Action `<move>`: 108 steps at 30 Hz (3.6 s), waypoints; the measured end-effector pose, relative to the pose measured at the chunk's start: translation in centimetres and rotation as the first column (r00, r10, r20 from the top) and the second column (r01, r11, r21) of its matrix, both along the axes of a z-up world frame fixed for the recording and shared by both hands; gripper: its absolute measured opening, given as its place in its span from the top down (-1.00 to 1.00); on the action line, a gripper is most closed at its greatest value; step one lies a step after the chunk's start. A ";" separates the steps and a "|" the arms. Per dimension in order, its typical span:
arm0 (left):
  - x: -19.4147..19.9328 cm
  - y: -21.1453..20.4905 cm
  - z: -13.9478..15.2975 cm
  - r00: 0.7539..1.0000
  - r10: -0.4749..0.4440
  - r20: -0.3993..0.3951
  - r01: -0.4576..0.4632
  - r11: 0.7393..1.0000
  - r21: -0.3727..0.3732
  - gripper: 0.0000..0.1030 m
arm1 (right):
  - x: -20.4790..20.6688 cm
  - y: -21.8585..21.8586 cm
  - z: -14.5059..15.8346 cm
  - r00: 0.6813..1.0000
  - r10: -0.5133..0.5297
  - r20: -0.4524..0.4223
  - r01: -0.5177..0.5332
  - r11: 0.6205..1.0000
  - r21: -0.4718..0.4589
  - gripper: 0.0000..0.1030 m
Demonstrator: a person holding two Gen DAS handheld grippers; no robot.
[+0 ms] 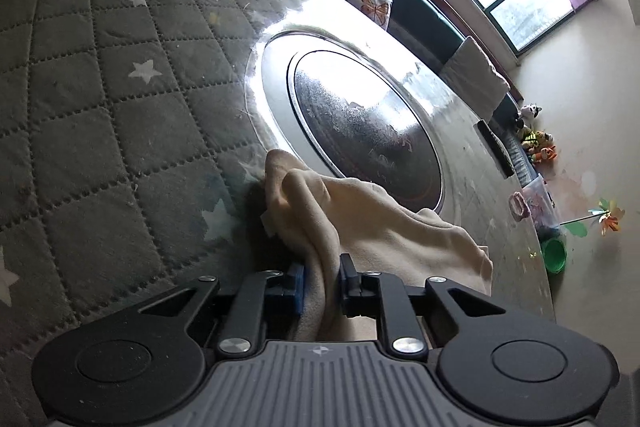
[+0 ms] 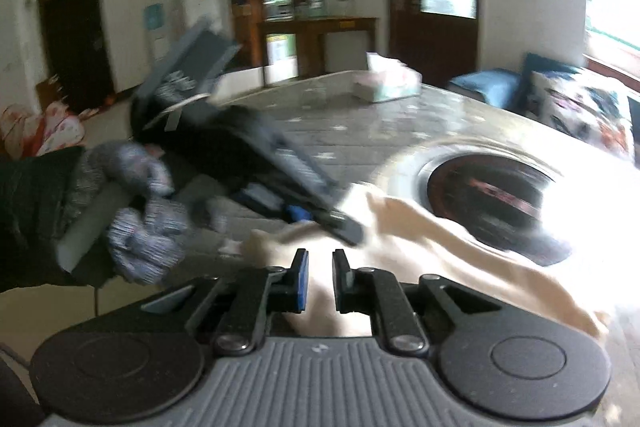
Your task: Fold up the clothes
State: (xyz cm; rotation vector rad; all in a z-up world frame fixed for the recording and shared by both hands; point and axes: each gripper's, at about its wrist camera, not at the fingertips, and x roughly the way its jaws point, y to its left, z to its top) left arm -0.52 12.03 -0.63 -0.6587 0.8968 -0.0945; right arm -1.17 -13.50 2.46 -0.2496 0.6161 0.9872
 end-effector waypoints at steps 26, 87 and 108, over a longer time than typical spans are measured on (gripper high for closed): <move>2.6 -5.0 5.1 0.988 -0.130 0.087 0.111 0.974 0.197 0.69 | 8.8 -13.3 -3.3 0.844 -0.501 -0.190 0.520 0.852 0.067 0.82; 11.6 -27.8 2.7 0.842 -0.531 0.100 0.412 0.751 0.516 -0.79 | 8.9 -24.6 -2.4 0.645 -0.763 -0.046 0.761 0.647 -0.047 -0.55; 8.0 -27.2 2.7 0.847 -0.520 0.112 0.387 0.746 0.541 -1.00 | 5.7 -22.1 -2.4 0.601 -0.799 -0.019 0.798 0.601 -0.036 -1.00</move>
